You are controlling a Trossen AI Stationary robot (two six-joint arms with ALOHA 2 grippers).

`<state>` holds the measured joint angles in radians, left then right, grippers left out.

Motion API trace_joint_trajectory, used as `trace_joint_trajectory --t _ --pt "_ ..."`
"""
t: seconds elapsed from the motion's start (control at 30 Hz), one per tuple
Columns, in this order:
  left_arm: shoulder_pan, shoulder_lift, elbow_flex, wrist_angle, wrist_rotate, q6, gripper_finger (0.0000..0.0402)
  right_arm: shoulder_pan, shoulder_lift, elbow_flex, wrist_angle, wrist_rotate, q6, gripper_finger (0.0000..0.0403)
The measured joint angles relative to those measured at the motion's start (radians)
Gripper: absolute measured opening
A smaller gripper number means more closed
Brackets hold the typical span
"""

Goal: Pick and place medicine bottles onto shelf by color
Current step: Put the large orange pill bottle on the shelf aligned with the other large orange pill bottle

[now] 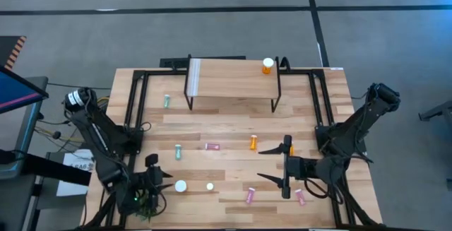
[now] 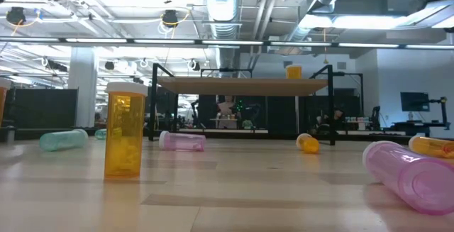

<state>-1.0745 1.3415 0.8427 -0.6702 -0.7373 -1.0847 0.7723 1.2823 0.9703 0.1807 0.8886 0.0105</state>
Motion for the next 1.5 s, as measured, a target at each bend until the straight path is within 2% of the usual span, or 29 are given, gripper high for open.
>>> trace_joint_trajectory --t 0.1,0.3,0.47,0.6,0.8,1.23,1.37,1.5 --pt "0.017 0.0 -0.041 0.103 0.029 0.036 0.0156 -0.007 0.0 0.0 0.0 0.0 0.0 0.032" --pt "0.067 0.0 -0.096 0.18 0.115 0.078 0.0214 -0.018 0.0 0.0 -0.001 0.0 0.005 0.032" --pt "0.107 0.022 -0.112 0.249 0.201 0.166 0.024 -0.017 0.0 0.0 -0.001 0.0 0.008 0.032" --pt "0.126 0.057 -0.112 0.311 0.231 0.228 0.0242 -0.017 0.0 0.0 -0.002 0.0 0.008 0.032" --pt "0.166 0.103 -0.112 0.321 0.28 0.228 0.0241 -0.017 0.0 0.0 -0.007 0.0 0.012 0.032" --pt "0.202 0.1 -0.112 0.337 0.287 0.262 0.024 -0.018 0.0 0.0 -0.023 0.0 0.035 0.032" --pt "0.201 0.1 -0.098 0.352 0.274 0.289 0.024 -0.05 0.018 0.0 -0.019 -0.016 0.12 0.032" --pt "0.199 0.099 -0.054 0.374 0.272 0.339 0.024 -0.085 0.057 -0.001 -0.026 -0.034 0.139 0.032"
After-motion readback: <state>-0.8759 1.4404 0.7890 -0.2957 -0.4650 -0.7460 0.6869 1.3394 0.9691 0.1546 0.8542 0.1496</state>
